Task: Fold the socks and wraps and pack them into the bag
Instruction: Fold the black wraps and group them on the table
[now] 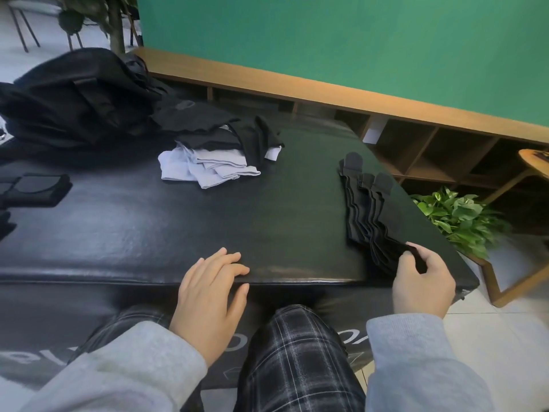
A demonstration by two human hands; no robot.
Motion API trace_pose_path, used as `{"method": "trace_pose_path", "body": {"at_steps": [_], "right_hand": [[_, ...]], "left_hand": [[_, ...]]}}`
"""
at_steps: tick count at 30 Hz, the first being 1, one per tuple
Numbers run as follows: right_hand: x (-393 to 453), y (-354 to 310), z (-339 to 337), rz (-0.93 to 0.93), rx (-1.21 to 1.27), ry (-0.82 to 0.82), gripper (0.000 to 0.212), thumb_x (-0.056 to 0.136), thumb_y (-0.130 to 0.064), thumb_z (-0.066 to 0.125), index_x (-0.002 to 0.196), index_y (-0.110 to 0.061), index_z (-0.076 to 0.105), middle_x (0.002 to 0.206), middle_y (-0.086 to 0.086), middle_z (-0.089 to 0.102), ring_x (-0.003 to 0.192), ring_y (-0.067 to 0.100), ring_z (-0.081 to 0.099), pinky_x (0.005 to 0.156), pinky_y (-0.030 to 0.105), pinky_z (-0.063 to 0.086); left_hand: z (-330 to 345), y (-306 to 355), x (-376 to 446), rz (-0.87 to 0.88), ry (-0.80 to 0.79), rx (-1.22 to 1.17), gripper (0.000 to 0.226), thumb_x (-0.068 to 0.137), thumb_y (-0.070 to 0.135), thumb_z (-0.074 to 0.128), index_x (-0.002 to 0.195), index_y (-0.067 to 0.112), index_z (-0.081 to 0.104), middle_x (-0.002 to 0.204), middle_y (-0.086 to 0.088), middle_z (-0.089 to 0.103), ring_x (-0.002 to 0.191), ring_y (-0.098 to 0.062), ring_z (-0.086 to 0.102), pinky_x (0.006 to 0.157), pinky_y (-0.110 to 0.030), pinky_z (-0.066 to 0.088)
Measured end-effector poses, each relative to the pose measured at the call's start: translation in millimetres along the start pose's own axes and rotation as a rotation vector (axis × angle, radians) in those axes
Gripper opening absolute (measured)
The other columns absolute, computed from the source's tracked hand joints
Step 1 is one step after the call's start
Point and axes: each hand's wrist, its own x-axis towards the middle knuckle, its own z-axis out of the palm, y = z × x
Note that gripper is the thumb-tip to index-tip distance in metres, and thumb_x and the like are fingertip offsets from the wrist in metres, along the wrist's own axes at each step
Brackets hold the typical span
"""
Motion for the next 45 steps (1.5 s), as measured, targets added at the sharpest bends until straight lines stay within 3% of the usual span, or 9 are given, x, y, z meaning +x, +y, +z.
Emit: {"method": "trace_pose_path", "body": {"at_steps": [3,8,14,19,29,33,37,41,45], "right_hand": [[-1.4,-5.0,-2.1,-0.029,0.041,0.035,0.024,0.094,-0.014,0.049,0.113,-0.018,0.063,0.106,-0.006,0.059,0.075,0.0,0.051,0.077,0.015,0.034],[-8.8,-15.3,2.0,-0.125,0.112,0.065,0.023,0.094,-0.014,0.052,0.112,-0.019,0.065,0.102,-0.011,0.059,0.073,-0.026,0.047,0.062,-0.008,0.03],[-33.9,-23.9,24.3,-0.367,0.155,-0.038,0.024,0.091,-0.006,0.057,0.108,-0.018,0.069,0.107,-0.008,0.065,0.105,0.005,0.058,0.092,0.009,0.04],[-57.1,-16.1,48.4,-0.607,0.06,-0.182,0.03,0.085,0.007,0.058,0.102,-0.014,0.072,0.102,-0.029,0.053,0.107,0.005,0.056,0.095,0.003,0.033],[-84.3,-6.9,71.5,-0.863,0.031,-0.46,0.032,0.082,-0.017,0.045,0.097,-0.017,0.073,0.1,-0.019,0.06,0.105,0.003,0.053,0.097,0.005,0.031],[-91.5,-10.8,73.5,-0.909,0.046,-0.511,0.029,0.084,-0.02,0.048,0.098,-0.016,0.073,0.1,-0.018,0.061,0.104,0.001,0.053,0.096,0.006,0.033],[-101.2,-13.3,74.8,-0.91,0.039,-0.583,0.025,0.084,-0.024,0.051,0.1,-0.02,0.07,0.1,-0.02,0.059,0.102,0.0,0.054,0.093,0.008,0.037],[-103.7,-16.0,67.9,-0.649,-0.015,-0.739,0.021,0.087,-0.02,0.062,0.106,-0.029,0.059,0.102,-0.02,0.059,0.099,0.0,0.056,0.085,0.008,0.04],[-103.8,-18.1,64.8,-0.572,0.021,-0.738,0.034,0.086,-0.013,0.064,0.093,-0.04,0.046,0.097,-0.02,0.062,0.099,-0.003,0.056,0.081,0.008,0.041]], "left_hand": [[-0.3,-0.2,-0.9,0.001,0.003,-0.001,0.031,0.086,0.038,0.037,0.1,0.026,0.062,0.117,0.009,0.06,0.124,-0.007,0.038,0.107,-0.024,0.014],[0.2,0.1,-0.9,0.003,0.014,-0.011,0.03,0.086,0.038,0.038,0.1,0.026,0.062,0.117,0.009,0.06,0.124,-0.007,0.038,0.107,-0.025,0.015],[0.5,-0.3,-1.4,0.0,0.02,-0.015,0.029,0.086,0.038,0.038,0.1,0.027,0.062,0.117,0.01,0.06,0.124,-0.006,0.038,0.108,-0.024,0.014],[0.2,1.1,-1.8,0.001,0.036,-0.01,0.028,0.086,0.038,0.04,0.099,0.027,0.062,0.116,0.01,0.061,0.122,-0.007,0.041,0.11,-0.027,0.023],[-8.0,11.3,-0.2,-0.017,0.061,-0.081,0.048,0.086,0.041,0.04,0.133,0.028,0.035,0.135,0.01,0.039,0.123,-0.005,0.037,0.105,-0.026,0.026],[-9.5,10.3,-1.0,0.001,0.052,-0.111,0.046,0.088,0.042,0.04,0.133,0.034,0.035,0.136,0.013,0.038,0.119,-0.003,0.04,0.102,-0.024,0.027],[-7.6,4.9,0.6,0.026,0.087,-0.112,0.026,0.088,0.037,0.043,0.113,0.034,0.049,0.122,0.014,0.051,0.115,-0.004,0.045,0.099,-0.018,0.026],[-8.3,2.1,1.2,0.006,0.115,-0.124,0.016,0.09,0.035,0.041,0.103,0.034,0.051,0.107,0.012,0.062,0.114,-0.005,0.047,0.095,-0.021,0.031],[-16.9,7.9,3.6,-0.05,0.105,-0.144,0.012,0.09,0.037,0.041,0.096,0.035,0.052,0.09,0.014,0.062,0.091,-0.003,0.051,0.082,-0.024,0.04]]}}
